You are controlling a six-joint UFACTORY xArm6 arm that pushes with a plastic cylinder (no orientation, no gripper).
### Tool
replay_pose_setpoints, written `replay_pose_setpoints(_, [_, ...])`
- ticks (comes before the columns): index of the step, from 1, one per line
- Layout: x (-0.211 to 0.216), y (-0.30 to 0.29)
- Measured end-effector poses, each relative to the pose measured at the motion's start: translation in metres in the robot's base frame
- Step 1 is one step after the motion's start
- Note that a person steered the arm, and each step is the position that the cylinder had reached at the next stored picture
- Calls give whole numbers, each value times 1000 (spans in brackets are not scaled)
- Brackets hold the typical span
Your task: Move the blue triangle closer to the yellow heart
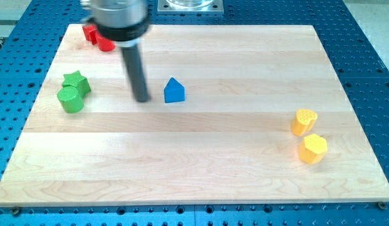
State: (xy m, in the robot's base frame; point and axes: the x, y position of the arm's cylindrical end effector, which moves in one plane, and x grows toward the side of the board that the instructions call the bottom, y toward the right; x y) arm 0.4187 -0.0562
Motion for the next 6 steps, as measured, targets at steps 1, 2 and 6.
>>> replay_pose_setpoints(1, [0,132])
replay_pose_setpoints(2, [-2,143])
replay_pose_setpoints(6, [-30,255])
